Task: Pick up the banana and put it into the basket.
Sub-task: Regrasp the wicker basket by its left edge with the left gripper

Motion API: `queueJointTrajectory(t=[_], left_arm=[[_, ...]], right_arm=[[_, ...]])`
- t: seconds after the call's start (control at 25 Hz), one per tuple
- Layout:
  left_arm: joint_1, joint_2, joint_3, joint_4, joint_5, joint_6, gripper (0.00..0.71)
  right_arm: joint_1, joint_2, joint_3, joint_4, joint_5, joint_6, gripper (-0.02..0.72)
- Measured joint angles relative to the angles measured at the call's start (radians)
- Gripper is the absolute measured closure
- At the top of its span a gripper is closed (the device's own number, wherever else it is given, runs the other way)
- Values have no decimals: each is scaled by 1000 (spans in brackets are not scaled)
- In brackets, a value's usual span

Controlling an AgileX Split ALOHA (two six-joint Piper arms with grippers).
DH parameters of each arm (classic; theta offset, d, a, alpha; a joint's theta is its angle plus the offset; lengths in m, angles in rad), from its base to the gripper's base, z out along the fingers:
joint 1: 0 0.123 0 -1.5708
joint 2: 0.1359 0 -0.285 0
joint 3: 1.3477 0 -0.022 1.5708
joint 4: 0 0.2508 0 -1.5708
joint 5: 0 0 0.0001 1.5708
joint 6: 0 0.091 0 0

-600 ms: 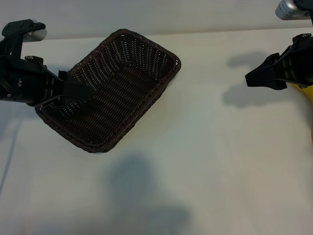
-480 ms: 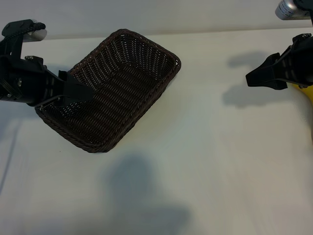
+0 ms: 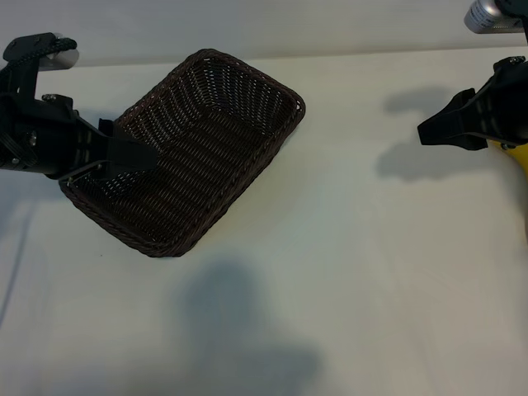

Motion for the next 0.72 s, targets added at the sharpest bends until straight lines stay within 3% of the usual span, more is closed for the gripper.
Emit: queueJointTrajectory(t=[0.52, 0.72], left_arm=[[0, 0, 0, 0, -45, -5, 139], [0, -4, 0, 31, -24, -207, 139]], right_arm=[[0, 0, 0, 0, 0, 0, 323], [0, 0, 0, 0, -1, 0, 323]])
